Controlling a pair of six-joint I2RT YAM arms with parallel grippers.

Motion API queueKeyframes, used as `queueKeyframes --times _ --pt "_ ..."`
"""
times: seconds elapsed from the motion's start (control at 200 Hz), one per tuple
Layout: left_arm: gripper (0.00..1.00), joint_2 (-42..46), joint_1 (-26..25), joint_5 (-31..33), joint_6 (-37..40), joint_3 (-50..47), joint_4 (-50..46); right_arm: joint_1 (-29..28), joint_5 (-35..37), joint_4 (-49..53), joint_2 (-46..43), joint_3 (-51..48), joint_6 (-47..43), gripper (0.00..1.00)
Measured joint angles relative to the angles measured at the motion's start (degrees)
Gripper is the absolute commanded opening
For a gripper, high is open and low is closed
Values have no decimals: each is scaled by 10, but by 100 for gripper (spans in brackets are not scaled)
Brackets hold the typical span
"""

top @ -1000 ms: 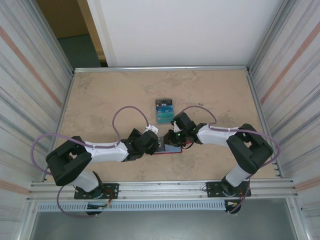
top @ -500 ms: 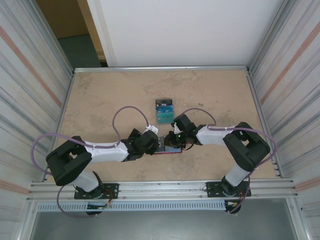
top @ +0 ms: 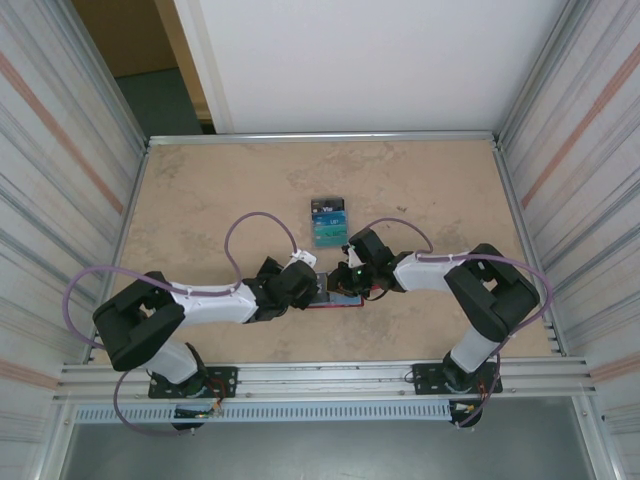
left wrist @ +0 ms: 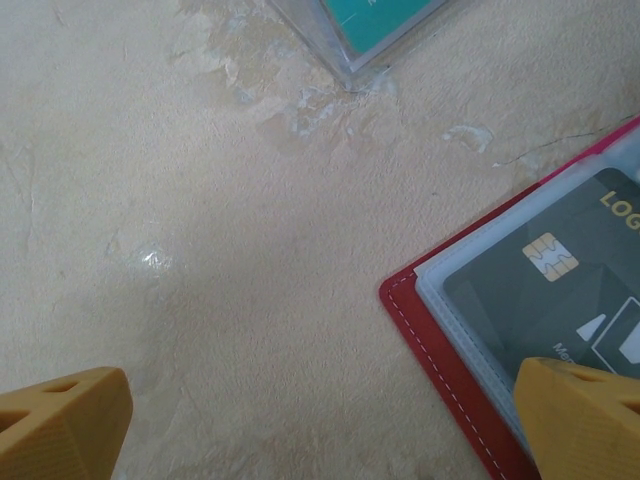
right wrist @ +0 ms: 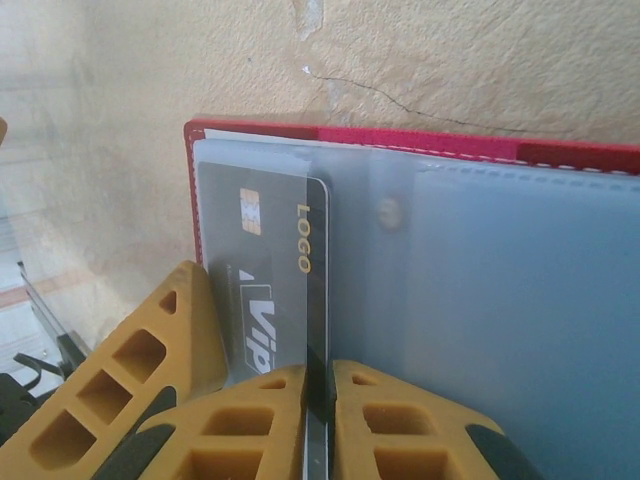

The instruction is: Take the credit cards out of the card holder

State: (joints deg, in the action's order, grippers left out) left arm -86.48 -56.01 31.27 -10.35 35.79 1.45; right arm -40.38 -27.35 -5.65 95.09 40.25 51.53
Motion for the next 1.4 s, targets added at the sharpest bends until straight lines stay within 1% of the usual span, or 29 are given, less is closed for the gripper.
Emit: queueKeyframes --times 0.075,0.165,0.321,0.682,1.122,1.398 --pt "99 0 0 1 0 0 0 2 -4 -4 2 -1 4 11" --pt "99 0 0 2 0 1 -2 6 -10 -8 2 -4 6 6" --pt "99 -1 -3 5 0 3 -6 14 -19 -21 2 -11 8 0" --pt "99 -3 -4 5 0 8 -14 25 -22 -14 -3 -16 4 0" --pt "99 -3 -4 4 0 8 -14 29 19 53 -35 -15 -21 0" --pt "99 4 -14 -1 12 16 -28 29 21 65 -35 -14 -27 0"
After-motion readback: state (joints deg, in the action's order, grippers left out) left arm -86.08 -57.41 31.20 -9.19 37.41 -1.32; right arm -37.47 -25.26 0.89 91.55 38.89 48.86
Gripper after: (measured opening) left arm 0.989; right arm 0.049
